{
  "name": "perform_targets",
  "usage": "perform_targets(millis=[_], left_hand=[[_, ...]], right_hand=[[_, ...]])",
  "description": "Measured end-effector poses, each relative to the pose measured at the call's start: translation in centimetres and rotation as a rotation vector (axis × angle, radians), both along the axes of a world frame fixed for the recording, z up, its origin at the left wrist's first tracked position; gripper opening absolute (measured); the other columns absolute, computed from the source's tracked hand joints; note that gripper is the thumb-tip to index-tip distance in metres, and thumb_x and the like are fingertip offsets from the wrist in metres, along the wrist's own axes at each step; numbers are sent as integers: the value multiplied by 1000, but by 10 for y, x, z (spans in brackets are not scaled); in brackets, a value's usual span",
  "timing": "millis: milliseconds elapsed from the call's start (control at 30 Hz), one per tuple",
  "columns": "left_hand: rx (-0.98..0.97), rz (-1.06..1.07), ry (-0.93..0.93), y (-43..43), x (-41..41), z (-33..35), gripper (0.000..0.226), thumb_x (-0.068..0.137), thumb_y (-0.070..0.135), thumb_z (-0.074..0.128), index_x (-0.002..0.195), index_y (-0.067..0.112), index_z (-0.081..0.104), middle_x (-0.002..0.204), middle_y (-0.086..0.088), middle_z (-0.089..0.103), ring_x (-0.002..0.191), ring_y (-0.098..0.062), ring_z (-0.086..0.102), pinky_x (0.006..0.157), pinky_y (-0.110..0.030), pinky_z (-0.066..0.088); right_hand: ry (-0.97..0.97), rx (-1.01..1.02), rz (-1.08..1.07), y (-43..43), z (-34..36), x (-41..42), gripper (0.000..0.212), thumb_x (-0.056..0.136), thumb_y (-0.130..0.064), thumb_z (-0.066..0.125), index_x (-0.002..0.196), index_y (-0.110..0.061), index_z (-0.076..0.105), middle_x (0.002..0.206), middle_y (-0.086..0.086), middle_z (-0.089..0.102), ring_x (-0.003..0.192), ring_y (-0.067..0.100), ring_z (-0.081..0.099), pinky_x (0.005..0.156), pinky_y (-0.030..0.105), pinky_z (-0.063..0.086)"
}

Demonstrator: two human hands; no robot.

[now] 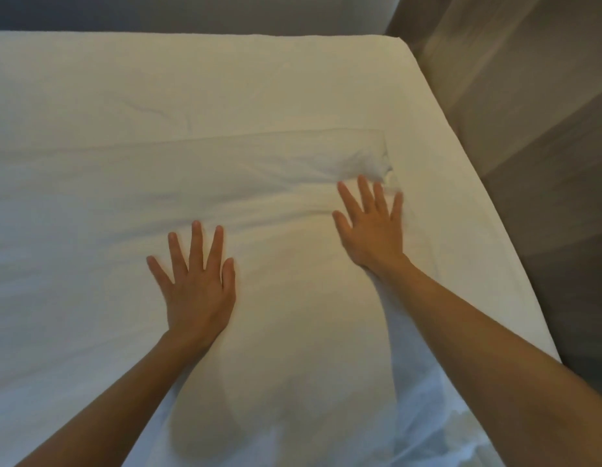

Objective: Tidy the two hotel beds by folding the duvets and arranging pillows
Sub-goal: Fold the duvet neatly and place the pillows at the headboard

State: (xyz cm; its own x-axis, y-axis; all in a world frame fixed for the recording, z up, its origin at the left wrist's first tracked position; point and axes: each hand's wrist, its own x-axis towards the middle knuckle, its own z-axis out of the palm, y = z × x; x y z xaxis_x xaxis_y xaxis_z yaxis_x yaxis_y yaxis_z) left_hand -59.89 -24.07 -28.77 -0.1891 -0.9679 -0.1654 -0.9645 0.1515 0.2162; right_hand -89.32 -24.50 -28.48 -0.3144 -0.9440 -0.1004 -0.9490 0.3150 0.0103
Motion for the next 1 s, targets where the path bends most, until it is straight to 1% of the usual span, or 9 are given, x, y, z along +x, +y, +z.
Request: perform_targets(millis=[133, 233, 400, 533, 600, 700, 800, 900, 1000], left_hand=[[71, -19, 57, 12, -20, 9, 61, 92, 57, -3, 151, 41, -8, 161, 4, -15, 146, -31, -19, 113, -62, -12], [95, -109, 87, 32, -40, 17, 63, 89, 58, -7, 150, 43, -6, 160, 5, -15, 146, -30, -19, 112, -60, -14], [107, -206, 98, 73, -36, 21, 60, 91, 57, -5, 150, 44, -7, 160, 7, -16, 146, -26, -21, 115, -57, -14], [137, -278, 83, 99, -28, 23, 60, 92, 57, -4, 150, 43, -8, 160, 4, -18, 145, -27, -22, 115, -60, -10], [185, -302, 66, 106, -27, 26, 62, 86, 60, -11, 147, 46, -17, 155, 7, -31, 141, -26, -31, 113, -61, -14], [220, -304, 94, 113, -27, 36, 61, 83, 63, -11, 142, 54, -21, 146, 14, -43, 134, -25, -41, 107, -65, -17], [151, -301, 131, 122, -36, 46, 56, 88, 63, -4, 142, 56, -19, 150, 17, -37, 138, -28, -37, 103, -65, -20], [145, -359, 83, 128, -38, 41, 57, 88, 62, -5, 143, 54, -17, 152, 16, -33, 140, -31, -33, 104, -63, -22], [199, -460, 57, 125, -27, 32, 63, 85, 62, -9, 147, 51, -9, 155, 14, -28, 142, -27, -31, 111, -62, -16]], right_hand=[[-96, 40, -174, 34, 20, -4, 53, 102, -50, 19, 153, -41, 5, 163, 1, 1, 149, 28, -3, 116, 59, -6], [-165, -76, -245, 72, 32, 10, 53, 100, -53, 26, 151, -44, 15, 162, 2, 10, 144, 37, 13, 116, 57, 11], [-537, -70, -757, 162, 39, 12, 79, 84, -77, 35, 151, -41, 10, 147, 14, 35, 122, 37, 47, 100, 50, 40], [-553, 134, -743, 193, 53, 9, 86, 82, -81, 31, 148, -27, 29, 137, 12, 52, 121, 35, 52, 98, 43, 39], [-612, 79, -748, 195, 63, 16, 80, 82, -78, 40, 138, -21, 44, 131, 11, 58, 116, 35, 54, 96, 43, 42], [-452, -132, -607, 199, 95, 27, 59, 83, -69, 51, 115, -20, 52, 101, 6, 66, 92, 32, 61, 81, 41, 50], [-235, -308, -559, 212, 121, 18, 52, 85, -64, 55, 119, -25, 47, 84, 0, 58, 77, 28, 58, 73, 37, 49], [-151, -211, -580, 227, 96, 12, 46, 89, -56, 54, 125, -29, 45, 94, 8, 69, 88, 34, 64, 69, 35, 42], [-231, -3, -640, 221, 61, 11, 50, 95, -37, 53, 142, -25, 38, 126, 11, 60, 111, 33, 56, 85, 38, 42]])
